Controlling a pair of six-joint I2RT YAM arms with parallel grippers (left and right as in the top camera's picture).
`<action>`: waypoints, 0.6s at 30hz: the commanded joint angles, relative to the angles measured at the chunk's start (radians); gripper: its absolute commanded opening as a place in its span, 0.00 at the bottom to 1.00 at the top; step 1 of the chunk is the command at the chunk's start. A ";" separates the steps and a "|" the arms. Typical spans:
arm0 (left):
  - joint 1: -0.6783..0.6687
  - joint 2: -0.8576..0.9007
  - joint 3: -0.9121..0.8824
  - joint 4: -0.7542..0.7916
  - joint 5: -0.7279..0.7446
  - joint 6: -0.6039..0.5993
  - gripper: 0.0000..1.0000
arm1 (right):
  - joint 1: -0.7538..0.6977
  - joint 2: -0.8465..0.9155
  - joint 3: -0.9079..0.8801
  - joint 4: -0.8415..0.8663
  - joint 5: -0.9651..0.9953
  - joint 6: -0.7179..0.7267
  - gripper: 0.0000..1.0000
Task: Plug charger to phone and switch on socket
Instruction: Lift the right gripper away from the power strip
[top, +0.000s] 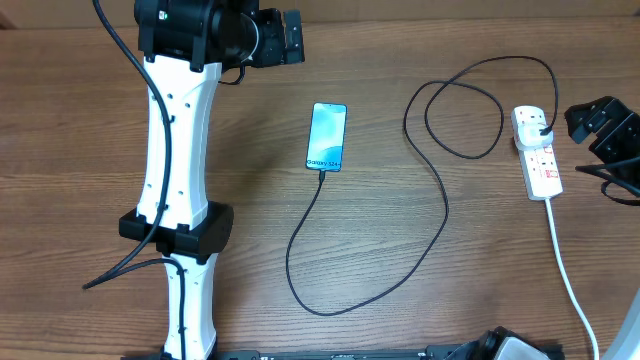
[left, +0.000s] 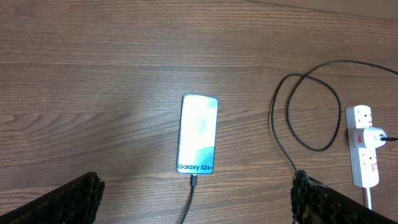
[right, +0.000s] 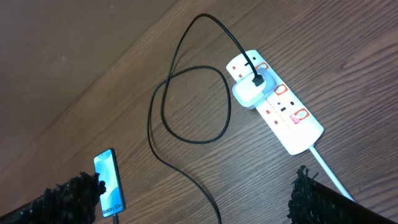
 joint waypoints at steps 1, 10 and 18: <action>0.000 0.003 0.000 -0.002 -0.013 0.020 1.00 | -0.004 0.003 0.002 0.003 0.006 0.000 1.00; 0.000 0.003 0.000 -0.002 -0.013 0.020 1.00 | -0.004 0.003 0.003 0.003 0.006 0.000 1.00; 0.000 0.003 0.000 -0.002 -0.013 0.020 0.99 | -0.004 0.003 0.002 0.003 0.006 0.000 1.00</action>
